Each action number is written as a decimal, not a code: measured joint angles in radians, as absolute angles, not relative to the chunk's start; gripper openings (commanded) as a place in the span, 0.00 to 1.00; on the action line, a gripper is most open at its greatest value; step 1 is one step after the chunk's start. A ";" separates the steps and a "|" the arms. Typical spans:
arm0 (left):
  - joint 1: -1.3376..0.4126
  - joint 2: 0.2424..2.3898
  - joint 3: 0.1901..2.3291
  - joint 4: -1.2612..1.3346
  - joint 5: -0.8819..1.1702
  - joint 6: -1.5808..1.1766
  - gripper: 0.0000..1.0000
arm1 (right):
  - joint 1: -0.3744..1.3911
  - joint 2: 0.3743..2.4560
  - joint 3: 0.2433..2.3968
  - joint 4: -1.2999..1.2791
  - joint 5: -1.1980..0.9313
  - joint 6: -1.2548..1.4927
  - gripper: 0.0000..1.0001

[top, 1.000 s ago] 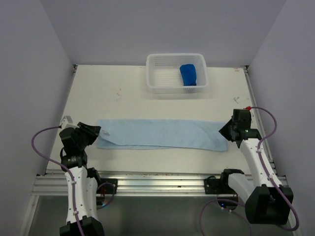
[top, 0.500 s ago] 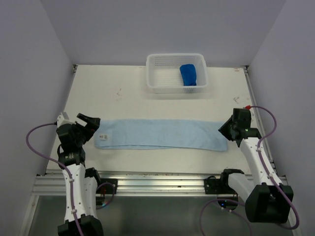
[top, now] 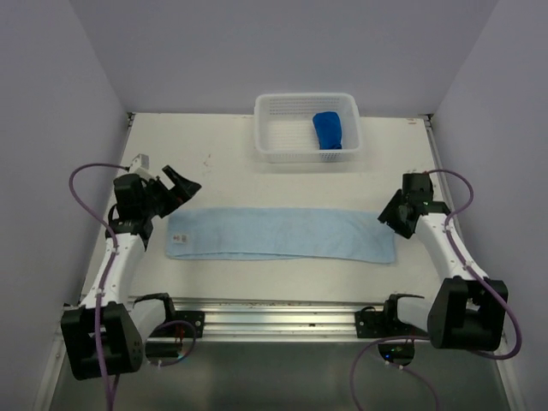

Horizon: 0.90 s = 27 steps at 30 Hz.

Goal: Roll the towels
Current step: Fold the towel

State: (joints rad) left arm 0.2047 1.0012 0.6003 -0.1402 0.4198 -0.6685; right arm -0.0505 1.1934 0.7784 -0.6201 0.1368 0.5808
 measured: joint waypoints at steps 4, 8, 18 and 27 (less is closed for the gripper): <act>0.097 1.077 0.660 -0.078 0.426 -0.643 1.00 | -0.100 1.241 0.814 -0.619 0.149 0.553 0.45; 0.088 1.100 0.630 -0.047 0.424 -0.643 1.00 | -0.160 1.321 0.834 -0.610 0.149 0.544 0.41; 0.088 1.125 0.416 0.055 0.423 -0.669 1.00 | -0.164 1.491 0.918 -0.547 0.103 0.558 0.43; 0.078 1.195 0.356 0.138 0.442 -0.689 0.99 | -0.164 1.599 0.937 -0.499 0.083 0.555 0.36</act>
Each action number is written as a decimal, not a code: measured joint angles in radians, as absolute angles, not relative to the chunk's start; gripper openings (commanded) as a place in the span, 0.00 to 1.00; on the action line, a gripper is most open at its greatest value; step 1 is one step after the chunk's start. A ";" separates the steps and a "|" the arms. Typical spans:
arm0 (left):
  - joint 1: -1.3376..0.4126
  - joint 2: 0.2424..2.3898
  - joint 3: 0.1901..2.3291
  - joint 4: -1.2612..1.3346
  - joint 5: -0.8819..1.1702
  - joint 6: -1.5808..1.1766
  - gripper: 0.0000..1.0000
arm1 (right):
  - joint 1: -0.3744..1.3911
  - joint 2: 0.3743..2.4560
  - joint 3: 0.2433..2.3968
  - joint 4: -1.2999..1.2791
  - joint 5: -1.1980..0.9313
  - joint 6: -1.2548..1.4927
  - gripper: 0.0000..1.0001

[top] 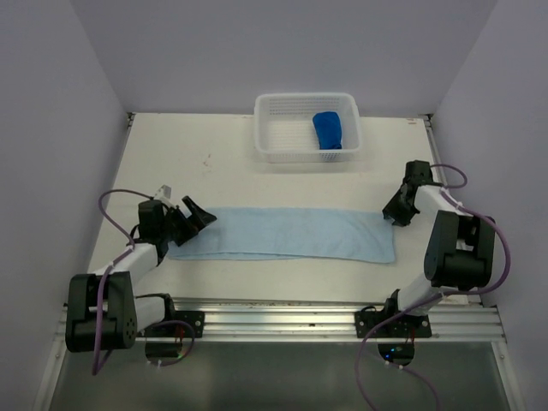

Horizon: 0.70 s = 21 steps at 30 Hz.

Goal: Roll the towels
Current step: Fold the towel

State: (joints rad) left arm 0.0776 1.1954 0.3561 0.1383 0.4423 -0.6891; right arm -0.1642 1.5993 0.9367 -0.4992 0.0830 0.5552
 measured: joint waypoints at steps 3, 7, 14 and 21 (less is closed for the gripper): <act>0.077 1.196 0.329 0.175 0.446 -0.697 1.00 | -0.164 1.618 0.940 -0.495 0.082 0.550 0.25; 0.077 1.213 0.314 0.229 0.461 -0.709 1.00 | -0.164 1.632 0.960 -0.493 0.083 0.545 0.13; 0.077 1.287 0.316 0.321 0.500 -0.731 1.00 | -0.165 1.643 1.036 -0.506 0.085 0.545 0.10; 0.075 1.271 0.316 0.306 0.483 -0.737 1.00 | -0.164 1.686 1.106 -0.507 0.086 0.539 0.09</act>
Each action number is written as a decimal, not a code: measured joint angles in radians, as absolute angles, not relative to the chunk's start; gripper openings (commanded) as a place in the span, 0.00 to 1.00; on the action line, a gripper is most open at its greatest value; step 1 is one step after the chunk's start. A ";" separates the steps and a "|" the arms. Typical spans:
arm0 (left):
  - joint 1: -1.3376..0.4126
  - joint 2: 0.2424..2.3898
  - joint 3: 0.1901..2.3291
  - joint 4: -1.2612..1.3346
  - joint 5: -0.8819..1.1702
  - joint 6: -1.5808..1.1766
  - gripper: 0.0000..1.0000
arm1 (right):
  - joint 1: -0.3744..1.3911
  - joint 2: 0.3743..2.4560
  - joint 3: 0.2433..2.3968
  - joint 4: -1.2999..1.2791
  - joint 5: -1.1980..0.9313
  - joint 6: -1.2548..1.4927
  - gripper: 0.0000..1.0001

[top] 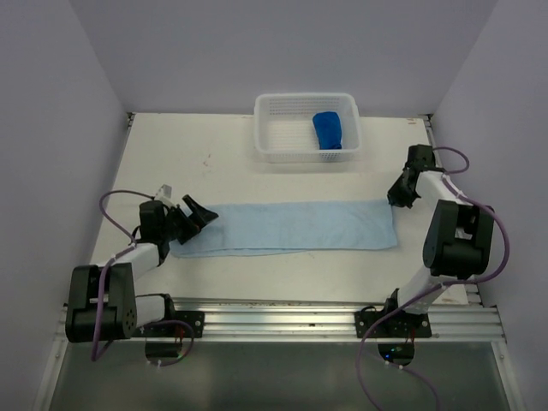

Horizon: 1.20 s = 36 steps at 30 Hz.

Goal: Roll the towels
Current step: Fold the towel

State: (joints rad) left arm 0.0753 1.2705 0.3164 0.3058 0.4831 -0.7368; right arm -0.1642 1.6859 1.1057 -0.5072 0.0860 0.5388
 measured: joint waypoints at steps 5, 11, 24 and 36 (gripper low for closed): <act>0.075 1.200 0.321 0.200 0.423 -0.719 1.00 | -0.164 1.742 1.128 -0.516 0.086 0.538 0.26; 0.075 1.143 0.344 0.072 0.361 -0.691 1.00 | -0.164 1.778 1.227 -0.546 0.086 0.527 0.51; 0.075 1.095 0.418 -0.036 0.361 -0.663 0.99 | -0.164 1.563 0.982 -0.530 0.055 0.490 0.59; 0.075 1.096 0.655 -0.100 0.357 -0.604 1.00 | -0.146 1.570 0.865 -0.480 0.035 0.485 0.54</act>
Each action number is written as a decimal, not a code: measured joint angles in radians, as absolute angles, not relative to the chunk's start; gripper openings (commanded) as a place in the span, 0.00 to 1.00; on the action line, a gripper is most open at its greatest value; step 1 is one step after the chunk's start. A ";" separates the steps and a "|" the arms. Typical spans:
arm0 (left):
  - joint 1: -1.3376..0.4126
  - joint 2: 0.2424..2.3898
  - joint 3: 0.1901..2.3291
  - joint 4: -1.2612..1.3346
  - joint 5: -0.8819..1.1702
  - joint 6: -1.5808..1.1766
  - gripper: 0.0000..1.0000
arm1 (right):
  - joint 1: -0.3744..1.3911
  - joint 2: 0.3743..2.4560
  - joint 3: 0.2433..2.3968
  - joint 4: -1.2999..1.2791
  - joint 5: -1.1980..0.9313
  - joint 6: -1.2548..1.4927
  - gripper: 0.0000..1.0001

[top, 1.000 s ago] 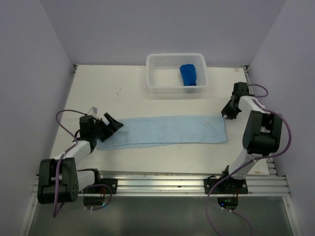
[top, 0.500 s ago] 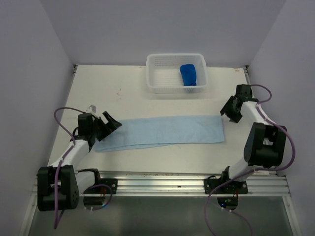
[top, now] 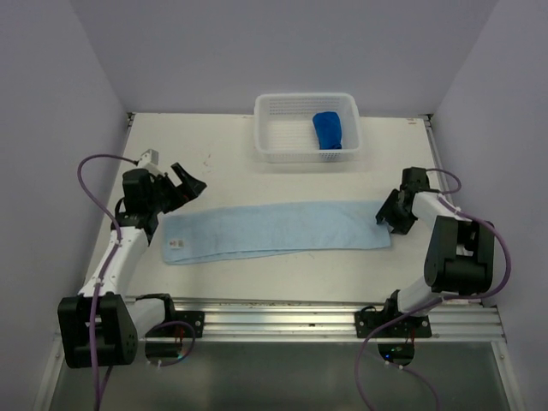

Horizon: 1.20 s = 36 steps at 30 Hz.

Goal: Roll the towels
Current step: Fold the towel

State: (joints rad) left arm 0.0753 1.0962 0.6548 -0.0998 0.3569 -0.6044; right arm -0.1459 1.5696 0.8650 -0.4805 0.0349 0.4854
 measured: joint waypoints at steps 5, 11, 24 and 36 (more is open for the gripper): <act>0.075 1.117 0.743 -0.138 0.327 -0.574 1.00 | -0.144 1.570 0.857 -0.476 0.073 0.488 0.40; 0.075 1.131 0.809 -0.157 0.289 -0.529 1.00 | -0.144 1.575 0.859 -0.477 0.093 0.487 0.05; 0.040 1.122 0.785 -0.134 0.271 -0.450 1.00 | -0.145 1.599 1.093 -0.669 0.328 0.465 0.00; -0.017 1.120 0.777 -0.107 0.268 -0.406 1.00 | -0.117 1.393 1.177 -0.746 0.408 0.403 0.00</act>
